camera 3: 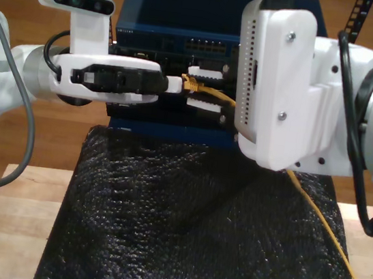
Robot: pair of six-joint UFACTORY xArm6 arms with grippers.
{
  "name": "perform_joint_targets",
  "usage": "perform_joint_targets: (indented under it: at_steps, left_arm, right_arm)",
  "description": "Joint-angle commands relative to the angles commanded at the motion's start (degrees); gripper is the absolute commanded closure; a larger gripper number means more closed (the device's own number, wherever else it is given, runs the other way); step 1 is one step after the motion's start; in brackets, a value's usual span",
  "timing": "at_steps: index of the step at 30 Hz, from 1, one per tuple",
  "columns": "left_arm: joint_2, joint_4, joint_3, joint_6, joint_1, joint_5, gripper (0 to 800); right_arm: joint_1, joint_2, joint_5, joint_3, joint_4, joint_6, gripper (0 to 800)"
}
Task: Grab the cable and plug it in
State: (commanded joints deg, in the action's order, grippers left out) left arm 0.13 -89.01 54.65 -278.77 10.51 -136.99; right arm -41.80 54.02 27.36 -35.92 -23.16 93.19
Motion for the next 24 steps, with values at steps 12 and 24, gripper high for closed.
perform_joint_targets:
  at_steps: [12,24]
  left_arm:
    - [0.0,0.0,0.0,0.0,-0.1,0.0,770]
    - [0.0,0.0,0.0,0.0,0.0,-0.3,770]
  right_arm:
    - [0.0,0.0,-0.1,0.0,0.0,0.0,642]
    - [0.0,0.0,-0.4,0.4,0.0,-0.1,798]
